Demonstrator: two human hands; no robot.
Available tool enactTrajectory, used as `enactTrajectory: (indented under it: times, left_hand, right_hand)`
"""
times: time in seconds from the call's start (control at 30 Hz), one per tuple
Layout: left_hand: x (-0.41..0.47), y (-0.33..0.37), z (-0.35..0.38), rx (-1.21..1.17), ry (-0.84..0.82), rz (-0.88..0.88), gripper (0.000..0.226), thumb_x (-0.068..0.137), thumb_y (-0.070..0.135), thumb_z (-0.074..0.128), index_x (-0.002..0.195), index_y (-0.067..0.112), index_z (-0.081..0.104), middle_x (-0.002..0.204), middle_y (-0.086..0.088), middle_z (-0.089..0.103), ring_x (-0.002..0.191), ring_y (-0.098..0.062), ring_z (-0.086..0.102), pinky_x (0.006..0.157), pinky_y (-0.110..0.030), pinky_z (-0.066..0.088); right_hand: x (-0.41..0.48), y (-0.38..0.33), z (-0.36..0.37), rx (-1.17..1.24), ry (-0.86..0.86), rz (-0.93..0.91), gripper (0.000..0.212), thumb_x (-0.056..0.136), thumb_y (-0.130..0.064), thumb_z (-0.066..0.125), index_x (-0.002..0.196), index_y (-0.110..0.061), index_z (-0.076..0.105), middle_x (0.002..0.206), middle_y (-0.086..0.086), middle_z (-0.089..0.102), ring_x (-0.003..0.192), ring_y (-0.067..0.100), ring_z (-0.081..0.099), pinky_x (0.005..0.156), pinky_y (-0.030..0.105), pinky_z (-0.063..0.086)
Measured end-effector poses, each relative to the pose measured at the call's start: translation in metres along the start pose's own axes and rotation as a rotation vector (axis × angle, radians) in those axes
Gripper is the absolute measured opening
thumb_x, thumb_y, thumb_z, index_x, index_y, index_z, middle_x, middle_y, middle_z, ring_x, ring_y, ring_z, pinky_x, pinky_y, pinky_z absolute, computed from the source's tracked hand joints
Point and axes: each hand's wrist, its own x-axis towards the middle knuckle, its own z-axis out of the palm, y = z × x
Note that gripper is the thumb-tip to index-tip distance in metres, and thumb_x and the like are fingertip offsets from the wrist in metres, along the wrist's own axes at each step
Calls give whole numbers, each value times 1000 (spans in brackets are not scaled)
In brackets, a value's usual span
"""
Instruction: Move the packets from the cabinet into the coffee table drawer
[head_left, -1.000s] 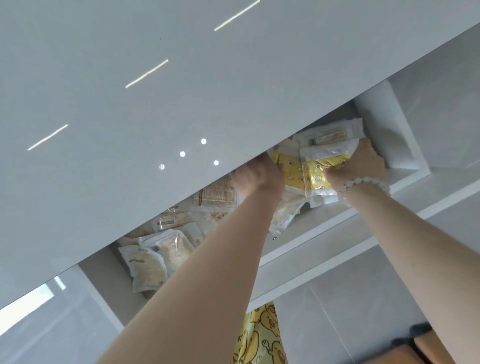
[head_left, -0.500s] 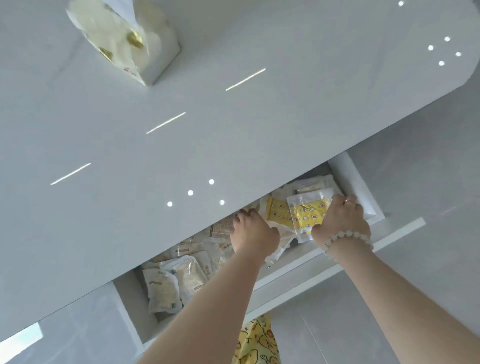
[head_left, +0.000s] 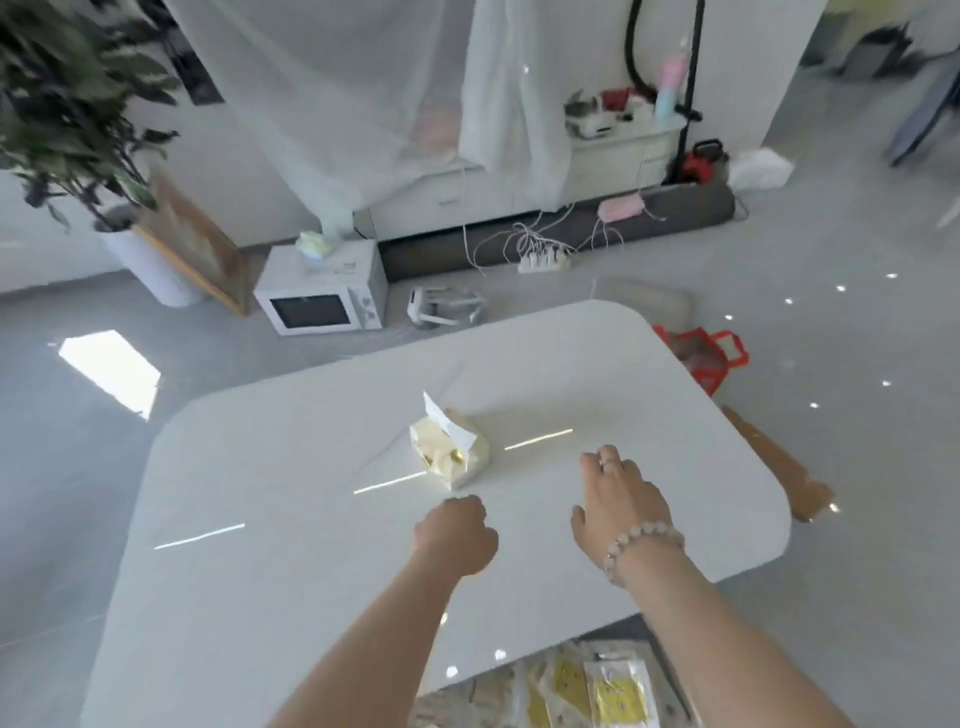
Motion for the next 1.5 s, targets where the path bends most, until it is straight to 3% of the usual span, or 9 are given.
enactTrajectory:
  times: [0.3,0.5,0.6,0.9,1.17,1.33,1.5]
  left_hand:
    - [-107,-101,-157,24,459,-157,36,98,27,35,130,20,51,129,-5,54,119,-24,50,92,-29,38]
    - [-203,-206,-193,-37,598,-376,35,99,30,33,125,18,54,125,-5,55,114,-25,54,78,-27,33]
    - [-264,-267,-197,-37,649,-471,35,99,28,32,124,19,55,125,-5,56,113,-26,54,81,-28,36]
    - [-464,-445,-128,-102,644,-807,38,100,37,34,130,24,52,134,-6,52,121,-27,51,97,-34,43]
    - [-593,-542,-53,-295,676,-1040,36,100,39,33,128,28,53,133,-3,53,119,-25,51,88,-31,42]
    - [-648,-584,-13,-372,682,-1160,38,100,39,33,127,24,55,132,-6,52,117,-25,50,89,-32,42]
    - [-703,-612,29,-413,629,-1275,39,100,38,34,120,18,61,124,-6,56,110,-25,55,83,-30,42]
  right_hand:
    - [-16,-144,-150,-168,147,-468,39,99,-28,30,133,-15,45,136,5,42,125,21,38,97,34,37]
    - [-65,-271,-182,-246,225,-724,40,99,-30,31,130,-11,48,133,8,46,125,24,41,95,35,38]
    - [-101,-338,-183,-302,236,-834,38,100,-27,30,126,-10,50,131,9,46,123,24,40,93,34,38]
    - [-247,-531,-155,-363,241,-1176,41,100,-27,29,131,-9,48,135,10,45,126,25,40,98,35,37]
    - [-376,-654,-101,-457,215,-1401,44,101,-33,30,135,-10,45,137,9,43,128,27,39,101,39,39]
    - [-440,-719,-74,-461,227,-1540,42,101,-31,29,134,-9,46,138,9,42,129,26,37,98,44,45]
    - [-500,-765,-40,-476,156,-1681,43,101,-30,28,136,-8,43,139,10,42,131,26,35,103,42,40]
